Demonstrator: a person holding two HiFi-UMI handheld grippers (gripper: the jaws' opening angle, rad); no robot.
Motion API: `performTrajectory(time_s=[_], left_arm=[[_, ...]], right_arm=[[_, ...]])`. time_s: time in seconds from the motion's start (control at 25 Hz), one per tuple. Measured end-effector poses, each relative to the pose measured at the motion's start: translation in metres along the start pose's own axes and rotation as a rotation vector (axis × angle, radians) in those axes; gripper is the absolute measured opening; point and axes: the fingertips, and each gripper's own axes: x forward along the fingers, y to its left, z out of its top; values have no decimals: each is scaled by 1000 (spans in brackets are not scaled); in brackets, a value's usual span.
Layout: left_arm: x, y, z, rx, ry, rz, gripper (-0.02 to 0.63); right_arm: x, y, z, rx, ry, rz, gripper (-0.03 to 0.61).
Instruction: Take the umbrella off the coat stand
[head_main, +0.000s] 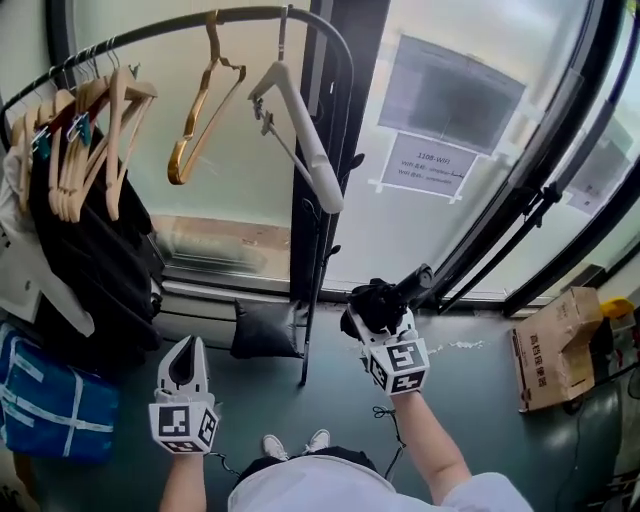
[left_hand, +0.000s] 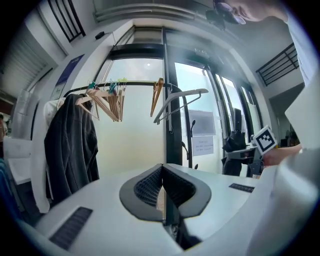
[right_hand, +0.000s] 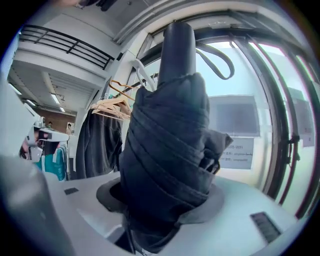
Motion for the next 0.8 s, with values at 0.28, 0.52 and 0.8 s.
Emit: performTrajectory(time_s=[0.28, 0.52, 0.8], left_arm=[[-4, 14, 33, 27, -69, 38, 23], [-23, 29, 38, 15, -83, 88, 23], [-49, 42, 28, -20, -72, 167, 23]], right_arm=[[-59, -30, 5, -16, 2, -77, 247], [-89, -45, 24, -11, -39, -122, 247], [-120, -50, 29, 8, -55, -182, 249]])
